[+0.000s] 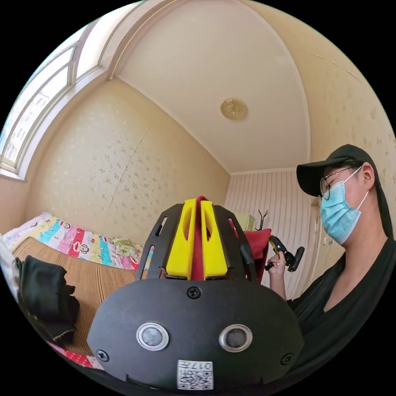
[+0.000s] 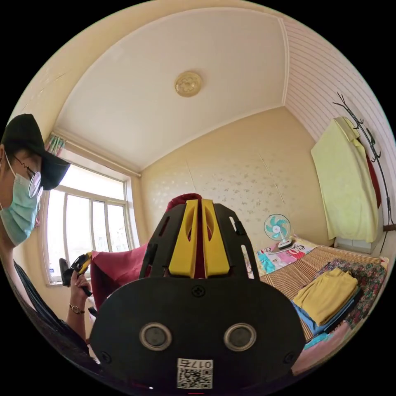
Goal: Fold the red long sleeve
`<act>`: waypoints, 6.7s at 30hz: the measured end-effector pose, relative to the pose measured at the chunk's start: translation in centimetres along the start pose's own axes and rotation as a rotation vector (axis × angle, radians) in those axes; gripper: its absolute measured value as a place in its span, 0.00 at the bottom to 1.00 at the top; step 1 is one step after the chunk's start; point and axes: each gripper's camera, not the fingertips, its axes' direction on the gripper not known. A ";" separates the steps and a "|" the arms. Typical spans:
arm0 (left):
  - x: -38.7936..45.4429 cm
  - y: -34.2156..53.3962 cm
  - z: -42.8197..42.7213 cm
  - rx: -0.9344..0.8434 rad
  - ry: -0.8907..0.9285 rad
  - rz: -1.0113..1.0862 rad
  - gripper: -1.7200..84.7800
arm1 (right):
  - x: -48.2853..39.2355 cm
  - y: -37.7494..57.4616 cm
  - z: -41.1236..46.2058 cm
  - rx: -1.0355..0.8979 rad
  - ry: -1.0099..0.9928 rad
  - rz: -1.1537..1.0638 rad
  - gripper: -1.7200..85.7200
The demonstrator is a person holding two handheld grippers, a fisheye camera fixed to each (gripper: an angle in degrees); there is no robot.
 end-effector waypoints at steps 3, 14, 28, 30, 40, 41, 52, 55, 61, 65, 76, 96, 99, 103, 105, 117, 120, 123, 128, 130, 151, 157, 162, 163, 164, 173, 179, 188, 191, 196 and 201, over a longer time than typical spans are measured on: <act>0.9 -2.0 1.1 -0.030 -0.102 0.034 0.02 | -0.1 -1.5 1.4 0.018 -0.020 0.004 0.04; -30.6 4.4 29.5 -0.673 -0.637 -0.316 0.06 | 13.2 12.0 48.6 -0.993 0.488 -0.198 0.08; -29.7 46.8 22.5 -1.225 -0.368 -0.380 0.08 | 16.8 47.4 27.1 -1.338 0.226 -0.044 0.05; -27.9 47.1 20.1 -1.281 -0.370 -0.408 0.07 | 16.7 46.5 25.1 -1.407 0.204 -0.006 0.04; -28.3 44.0 12.5 -1.252 -0.472 -0.540 0.01 | 29.0 32.8 20.6 -1.187 0.456 -0.009 0.15; -28.9 43.5 12.0 -1.211 -0.480 -0.556 0.01 | 30.5 33.0 21.0 -1.199 0.478 -0.022 0.16; -30.8 41.0 12.4 -1.164 -0.457 -0.611 0.01 | 47.3 10.6 18.6 -0.884 0.546 0.206 0.07; -31.5 42.4 12.3 -1.203 -0.407 -0.660 0.01 | 57.8 7.5 13.4 -0.788 0.881 0.288 0.08; -32.1 43.7 10.4 -1.217 -0.434 -0.714 0.01 | 59.1 12.1 -1.1 -0.487 0.586 0.661 0.13; -33.4 43.6 9.9 -1.185 -0.417 -0.780 0.01 | 56.1 17.3 -3.5 -0.445 0.451 0.731 0.16; -33.3 40.1 7.7 -1.072 -0.450 -0.723 0.02 | 42.5 8.9 15.3 -0.290 0.162 0.450 0.06; -39.2 37.7 15.5 -1.351 -0.601 -0.003 0.17 | 16.6 40.7 19.9 -1.319 -0.187 0.003 0.10; -41.4 42.0 17.7 -1.493 -0.700 0.106 0.16 | 18.7 41.3 18.2 -1.342 -0.011 -0.201 0.09; -41.6 41.1 16.9 -1.453 -0.737 -0.082 0.10 | 25.4 42.1 16.5 -1.299 -0.099 0.112 0.05; -41.1 35.8 13.4 -1.206 -0.670 -0.318 0.09 | 28.2 42.3 16.3 -1.284 -0.178 0.279 0.04; -31.2 24.9 31.6 -0.662 0.199 -0.562 0.10 | 31.8 42.3 15.6 -1.230 -0.268 0.437 0.02; -28.5 31.9 39.5 -0.807 0.351 -0.691 0.13 | 32.1 42.0 16.0 -1.236 -0.273 0.445 0.02; -26.7 38.5 38.9 -0.801 0.546 -0.864 0.13 | 32.7 41.9 16.5 -1.236 -0.284 0.467 0.02; -26.4 43.3 27.0 -0.935 0.199 -0.813 0.13 | 33.2 41.5 17.5 -1.234 -0.287 0.473 0.03; -25.9 43.3 21.4 -0.936 0.047 -0.749 0.13 | 33.6 41.2 18.5 -1.250 -0.293 0.508 0.03; -23.1 57.6 8.1 -1.692 -0.200 -0.580 0.23 | 38.3 25.9 9.2 -1.635 0.155 0.493 0.20; -25.8 59.1 7.6 -1.646 -0.177 -0.698 0.11 | 38.4 29.0 10.9 -1.770 0.209 0.446 0.13; -23.8 54.0 6.4 -1.584 0.081 -0.718 0.07 | 37.6 30.0 11.2 -1.943 -0.048 0.525 0.07; -23.5 53.1 5.9 -1.561 0.128 -0.735 0.07 | 38.0 29.4 10.5 -1.898 -0.114 0.592 0.07; -23.0 51.1 4.7 -1.490 0.204 -0.763 0.07 | 38.3 28.9 10.1 -1.865 -0.152 0.639 0.07; -23.1 31.7 -5.8 -0.768 0.438 -0.835 0.07 | 38.3 16.0 2.5 -1.020 -0.800 0.963 0.06; -30.6 25.7 1.3 -0.631 0.296 -0.838 0.07 | 38.6 14.7 13.7 -0.983 -0.675 0.966 0.06; -43.0 25.3 17.8 -0.632 -0.186 -0.763 0.17 | 36.3 20.9 36.9 -1.079 0.051 0.629 0.11; -41.3 29.5 16.1 -0.731 -0.293 -0.767 0.20 | 30.5 24.9 36.1 -1.109 -0.008 0.484 0.09; -36.6 36.6 10.0 -0.756 -0.500 -0.846 0.23 | 22.9 36.2 31.3 -1.237 0.301 -0.138 0.04; -35.5 41.8 11.1 -0.724 -0.441 -0.990 0.19 | 21.9 41.7 29.5 -1.226 0.394 -0.291 0.03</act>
